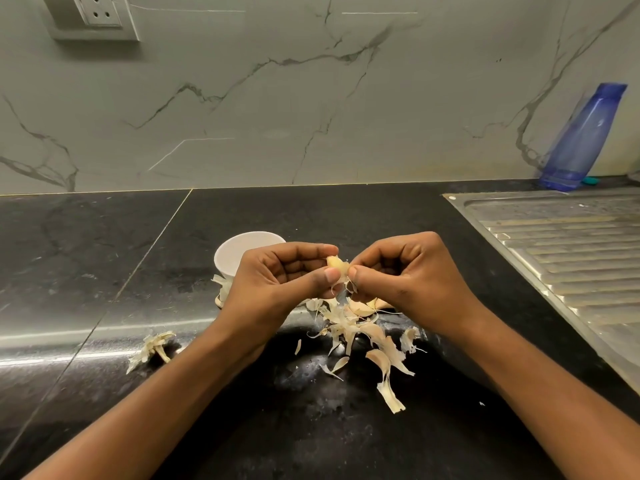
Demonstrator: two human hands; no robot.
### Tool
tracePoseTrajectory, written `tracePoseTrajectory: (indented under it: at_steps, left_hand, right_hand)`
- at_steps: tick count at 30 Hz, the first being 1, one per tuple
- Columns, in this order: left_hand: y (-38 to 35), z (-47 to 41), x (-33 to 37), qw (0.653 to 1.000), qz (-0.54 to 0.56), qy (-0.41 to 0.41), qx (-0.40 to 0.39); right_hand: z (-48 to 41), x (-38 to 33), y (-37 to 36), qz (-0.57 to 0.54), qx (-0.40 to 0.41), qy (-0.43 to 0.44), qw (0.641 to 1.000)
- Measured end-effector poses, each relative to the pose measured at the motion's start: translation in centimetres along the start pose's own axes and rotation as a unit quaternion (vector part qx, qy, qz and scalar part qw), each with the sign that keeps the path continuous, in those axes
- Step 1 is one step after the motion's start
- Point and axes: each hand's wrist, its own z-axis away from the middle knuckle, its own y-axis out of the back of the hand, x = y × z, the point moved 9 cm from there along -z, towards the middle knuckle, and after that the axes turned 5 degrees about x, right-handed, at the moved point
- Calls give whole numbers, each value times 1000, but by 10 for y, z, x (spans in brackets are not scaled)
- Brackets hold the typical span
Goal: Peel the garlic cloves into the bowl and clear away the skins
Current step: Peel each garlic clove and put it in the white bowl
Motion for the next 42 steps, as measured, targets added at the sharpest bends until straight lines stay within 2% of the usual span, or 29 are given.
tracePoseTrajectory:
  at_steps: [10,19,32,42]
  left_hand:
    - [3,-1,-1,1000,24,3,-5]
    - [0,-2,0,999,-36,-21,-12]
    - [-2,-1,4,986,-134,-91,-35]
    - [-3,1,3,984,-138,-106,-44]
  right_hand:
    - [-4,4,16,9,47,-13,999]
    - [-4,7,7,54,-18,-9,998]
    - [-2,18,-2,-32,-60,-101,992]
    - [1,24,-6,-42,-77,-125,988]
